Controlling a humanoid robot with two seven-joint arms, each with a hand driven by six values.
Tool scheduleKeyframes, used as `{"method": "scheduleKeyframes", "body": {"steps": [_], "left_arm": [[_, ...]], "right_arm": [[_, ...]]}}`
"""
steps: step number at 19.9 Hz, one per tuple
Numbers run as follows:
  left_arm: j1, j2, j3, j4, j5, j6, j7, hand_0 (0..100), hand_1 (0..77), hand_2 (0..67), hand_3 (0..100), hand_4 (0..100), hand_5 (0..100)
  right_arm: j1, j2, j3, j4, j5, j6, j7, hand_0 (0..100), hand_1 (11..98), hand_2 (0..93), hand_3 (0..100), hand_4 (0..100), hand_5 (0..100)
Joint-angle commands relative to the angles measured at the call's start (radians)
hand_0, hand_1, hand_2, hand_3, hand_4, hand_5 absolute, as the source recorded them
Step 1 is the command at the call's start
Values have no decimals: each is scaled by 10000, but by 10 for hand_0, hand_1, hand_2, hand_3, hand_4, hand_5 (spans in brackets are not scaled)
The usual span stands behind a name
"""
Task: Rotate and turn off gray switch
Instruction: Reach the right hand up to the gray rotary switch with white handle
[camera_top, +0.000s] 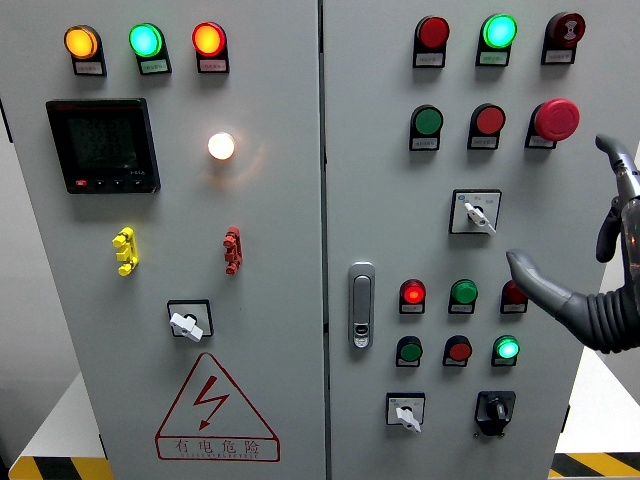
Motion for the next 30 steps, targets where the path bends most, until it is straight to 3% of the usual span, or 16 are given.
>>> {"method": "scheduleKeyframes", "body": {"steps": [1,4,6,7,10,13,16,19,23,28,30], "left_arm": [[0,1,0,2,0,0,0,340,0,123,223,119,123],[0,1,0,2,0,0,0,340,0,123,222,119,123],[0,1,0,2,0,0,0,341,0,123,222,119,123],[0,1,0,2,0,0,0,341,0,123,222,119,123],[0,-14,0,2,0,-15,0,341,0,123,222,119,123],[0,-14,0,2,0,0,0,341,0,123,222,119,123],[0,-14,0,-13,0,-15,0,341,0,123,222,119,123],[0,-14,0,2,0,0,0,341,0,123,223,119,123],[0,-14,0,2,0,0,0,344,0,123,223,119,123],[15,-14,0,2,0,0,0,344,0,123,223,119,123],[15,-14,0,2,0,0,0,342,0,123,223,119,123]], "right_arm": [[16,0,-7,-31,7,0,-4,0,360,111,898,1000,859],[123,0,-7,-138,22,0,-80,0,359,134,899,1000,859],[276,0,8,-276,99,92,-81,0,358,238,899,1000,859],[307,0,8,-307,99,199,-96,0,359,335,898,1000,859],[429,0,-7,-460,114,338,-142,0,360,422,896,1000,863],[598,0,-23,-736,145,353,-510,0,363,483,896,1000,868],[782,0,-23,-1027,267,338,-571,0,359,521,895,1000,870],[890,0,-69,-1242,544,353,-847,0,364,561,894,1000,872],[997,-16,-69,-1580,559,353,-848,0,364,572,895,1000,879],[1472,0,-313,-2131,559,353,-878,0,359,574,895,1000,881],[1610,-16,-360,-2361,559,338,-1046,0,357,574,895,1000,881]]}}
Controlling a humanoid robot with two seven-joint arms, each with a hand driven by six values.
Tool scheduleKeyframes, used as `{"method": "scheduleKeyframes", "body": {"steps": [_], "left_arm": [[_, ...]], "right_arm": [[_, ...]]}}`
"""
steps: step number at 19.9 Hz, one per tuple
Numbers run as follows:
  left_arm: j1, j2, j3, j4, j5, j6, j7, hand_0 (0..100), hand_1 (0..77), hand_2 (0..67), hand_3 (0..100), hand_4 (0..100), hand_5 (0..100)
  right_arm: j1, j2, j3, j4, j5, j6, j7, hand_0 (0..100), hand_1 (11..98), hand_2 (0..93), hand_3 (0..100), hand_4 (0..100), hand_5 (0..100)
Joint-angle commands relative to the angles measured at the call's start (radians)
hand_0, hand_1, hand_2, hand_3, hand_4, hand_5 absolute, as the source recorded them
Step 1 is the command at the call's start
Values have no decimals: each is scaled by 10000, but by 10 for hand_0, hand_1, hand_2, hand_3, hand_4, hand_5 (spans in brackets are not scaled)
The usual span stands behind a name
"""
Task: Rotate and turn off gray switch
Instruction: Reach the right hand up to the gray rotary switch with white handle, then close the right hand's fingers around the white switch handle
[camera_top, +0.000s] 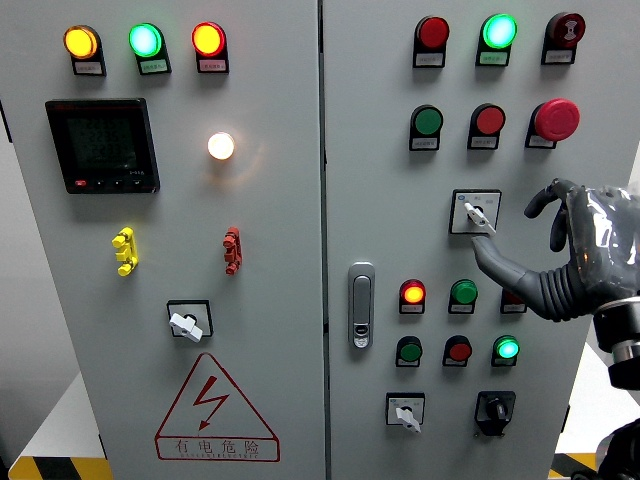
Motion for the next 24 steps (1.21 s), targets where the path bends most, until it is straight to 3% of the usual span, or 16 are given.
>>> {"method": "scheduleKeyframes", "body": {"steps": [1,24], "left_arm": [[2,0,0,-1,0,8,0,341,0,123,223,119,122],[2,0,0,-1,0,8,0,341,0,123,222,119,122]], "right_arm": [[196,-12,-57,-303,-1,-16,-146,0,356,574,896,1000,882],[641,-12,-410,-1162,-1,-16,-361,0,293,632,893,1000,882]]}}
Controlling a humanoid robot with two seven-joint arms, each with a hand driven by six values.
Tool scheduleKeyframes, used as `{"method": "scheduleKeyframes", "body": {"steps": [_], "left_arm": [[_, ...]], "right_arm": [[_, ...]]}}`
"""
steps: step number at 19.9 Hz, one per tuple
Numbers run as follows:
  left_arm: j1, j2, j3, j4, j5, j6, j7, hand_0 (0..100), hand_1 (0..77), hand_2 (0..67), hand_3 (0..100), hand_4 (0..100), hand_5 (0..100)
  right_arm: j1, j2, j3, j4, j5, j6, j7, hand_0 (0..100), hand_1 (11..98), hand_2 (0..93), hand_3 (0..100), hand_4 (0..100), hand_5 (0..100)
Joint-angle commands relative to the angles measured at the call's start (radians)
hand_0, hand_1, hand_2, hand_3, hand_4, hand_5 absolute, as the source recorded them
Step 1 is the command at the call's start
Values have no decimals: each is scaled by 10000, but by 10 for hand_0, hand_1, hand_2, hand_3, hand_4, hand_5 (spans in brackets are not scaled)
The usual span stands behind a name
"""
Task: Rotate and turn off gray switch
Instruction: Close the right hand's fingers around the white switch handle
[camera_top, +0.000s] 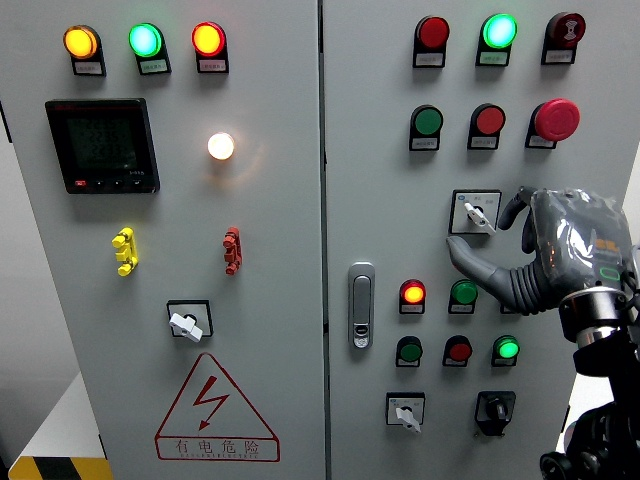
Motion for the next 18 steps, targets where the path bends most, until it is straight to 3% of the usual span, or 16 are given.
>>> {"method": "scheduleKeyframes", "body": {"steps": [1,16,18], "left_arm": [[0,0,-3,0,0,2,0,341,0,123,222,119,122],[0,0,13,0,0,2,0,341,0,123,223,119,122],[0,0,-3,0,0,2,0,341,0,123,223,119,122]], "right_arm": [[107,0,-48,-125,-1,2,0,0,292,632,893,1000,882],[337,0,-202,-447,-1,-14,-138,0,274,649,890,1000,889],[337,0,-217,-447,-1,-29,-138,78,280,651,891,1000,889]]}}
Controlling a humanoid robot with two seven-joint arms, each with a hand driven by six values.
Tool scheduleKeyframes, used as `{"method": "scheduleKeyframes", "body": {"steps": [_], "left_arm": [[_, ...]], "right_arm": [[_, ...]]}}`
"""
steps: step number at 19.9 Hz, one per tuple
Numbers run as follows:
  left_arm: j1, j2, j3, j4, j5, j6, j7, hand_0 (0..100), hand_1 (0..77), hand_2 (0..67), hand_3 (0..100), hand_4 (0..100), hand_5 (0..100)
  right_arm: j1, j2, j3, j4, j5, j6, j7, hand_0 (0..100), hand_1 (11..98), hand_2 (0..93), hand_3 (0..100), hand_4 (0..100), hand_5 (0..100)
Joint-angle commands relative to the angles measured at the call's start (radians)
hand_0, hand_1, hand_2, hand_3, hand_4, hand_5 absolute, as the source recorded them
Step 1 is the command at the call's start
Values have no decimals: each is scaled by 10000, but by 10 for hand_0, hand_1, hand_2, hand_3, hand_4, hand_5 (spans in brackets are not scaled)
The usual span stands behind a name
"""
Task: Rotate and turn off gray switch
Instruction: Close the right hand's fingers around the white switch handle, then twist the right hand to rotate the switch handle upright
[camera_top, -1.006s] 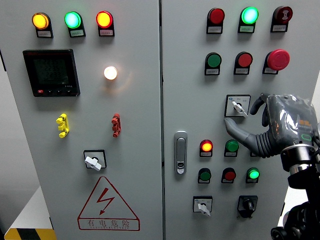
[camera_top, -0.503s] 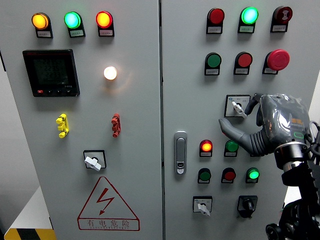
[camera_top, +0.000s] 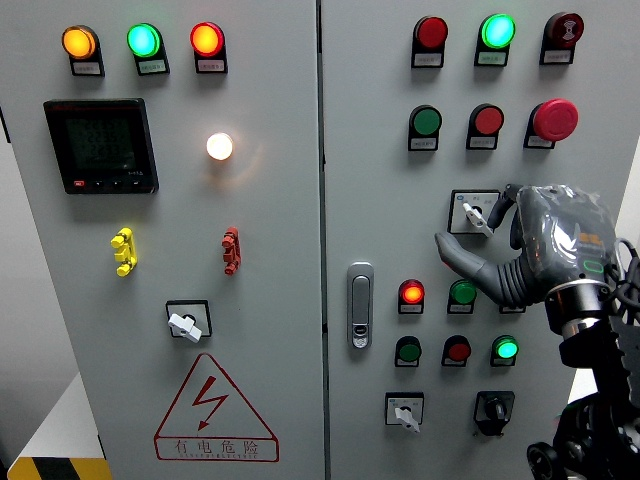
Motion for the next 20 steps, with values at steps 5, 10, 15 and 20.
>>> {"method": "scheduleKeyframes", "body": {"steps": [5,10,15,20], "left_arm": [[0,0,-5,0,0,3,0,341,0,123,223,119,122],[15,0,-5,0,0,2,0,340,0,123,222,119,122],[15,0,11,0,0,3,0,340,0,123,222,119,122],[31,0,11,0,0,2,0,341,0,123,222,119,122]], "right_arm": [[39,0,-121,-1,-15,8,-168,390,284,663,890,1000,892],[55,0,-152,-1,-31,8,-215,513,283,670,889,1000,894],[55,0,-167,-1,-46,8,-291,605,285,670,890,1000,896],[70,0,-244,-17,-46,8,-383,661,284,671,891,1000,896]]}}
